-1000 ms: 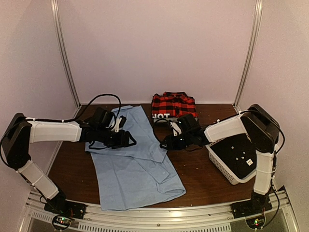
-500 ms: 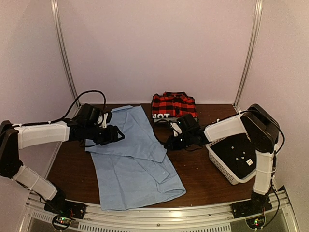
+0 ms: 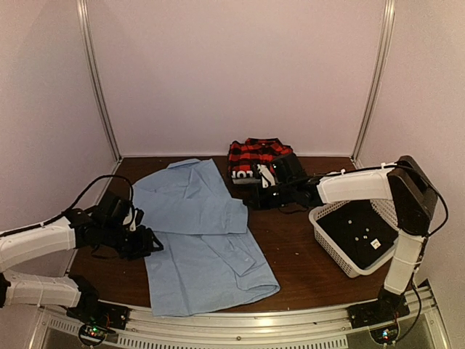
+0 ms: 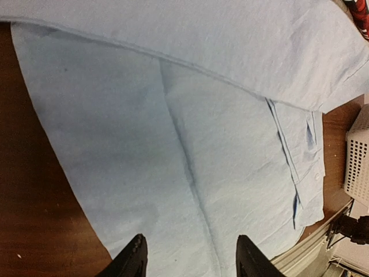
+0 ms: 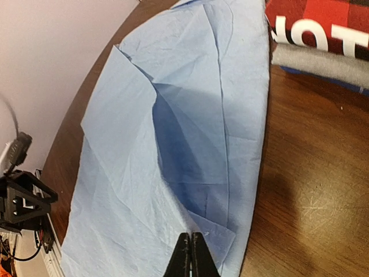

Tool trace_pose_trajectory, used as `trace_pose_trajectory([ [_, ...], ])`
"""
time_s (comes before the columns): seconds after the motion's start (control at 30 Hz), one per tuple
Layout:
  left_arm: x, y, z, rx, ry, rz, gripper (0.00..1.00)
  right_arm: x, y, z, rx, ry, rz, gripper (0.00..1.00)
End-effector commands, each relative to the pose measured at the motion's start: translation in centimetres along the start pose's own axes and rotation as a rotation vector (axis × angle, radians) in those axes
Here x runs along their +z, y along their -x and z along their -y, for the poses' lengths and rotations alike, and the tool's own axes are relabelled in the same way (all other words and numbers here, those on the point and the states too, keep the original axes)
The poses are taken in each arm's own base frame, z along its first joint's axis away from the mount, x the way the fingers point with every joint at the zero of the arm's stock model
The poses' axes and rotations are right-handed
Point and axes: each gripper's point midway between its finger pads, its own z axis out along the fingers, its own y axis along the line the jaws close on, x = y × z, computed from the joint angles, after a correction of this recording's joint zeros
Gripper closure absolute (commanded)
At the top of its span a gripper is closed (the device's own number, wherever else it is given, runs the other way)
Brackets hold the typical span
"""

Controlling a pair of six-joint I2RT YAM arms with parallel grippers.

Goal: Fold and stack the long sleeve shirts
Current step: Pick up the sleeve from the 1/3-folded shirt, then pick up the shirt from the center of the board.

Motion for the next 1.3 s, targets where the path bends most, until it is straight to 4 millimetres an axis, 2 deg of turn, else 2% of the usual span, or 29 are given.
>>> trace_pose_trajectory([
  [0.0, -0.7, -4.2, -0.8, -0.11, 0.01, -0.088, 0.48, -2.1, 3.0, -3.0, -0.035, 0.044, 0.073, 1.0],
  [0.27, -2.0, -10.8, -1.8, -0.167, 0.083, -0.211, 0.55, -3.7, 4.4, -5.2, -0.068, 0.082, 0.1, 1.0],
  [0.43, -2.2, -13.4, -2.7, -0.165, 0.176, -0.248, 0.59, -4.5, 4.7, -6.1, -0.078, 0.107, 0.113, 1.0],
  [0.67, -1.4, -13.2, -3.3, -0.172, 0.226, -0.219, 0.65, -5.7, 5.3, -6.9, -0.089, 0.115, 0.136, 1.0],
  [0.8, -0.5, -13.8, -4.0, -0.176, 0.239, -0.232, 0.66, -6.1, 5.4, -7.3, -0.094, 0.119, 0.14, 1.0],
  [1.03, 0.3, -14.0, -4.1, -0.181, 0.221, -0.231, 0.67, -7.0, 6.4, -8.3, -0.103, 0.13, 0.163, 1.0],
  [1.17, 0.9, -14.4, -4.0, -0.182, 0.191, -0.245, 0.73, -7.2, 7.2, -9.0, -0.115, 0.136, 0.173, 1.0],
  [1.27, 1.1, -14.5, -3.8, -0.174, 0.182, -0.248, 0.83, -7.3, 7.8, -9.6, -0.129, 0.137, 0.179, 1.0],
])
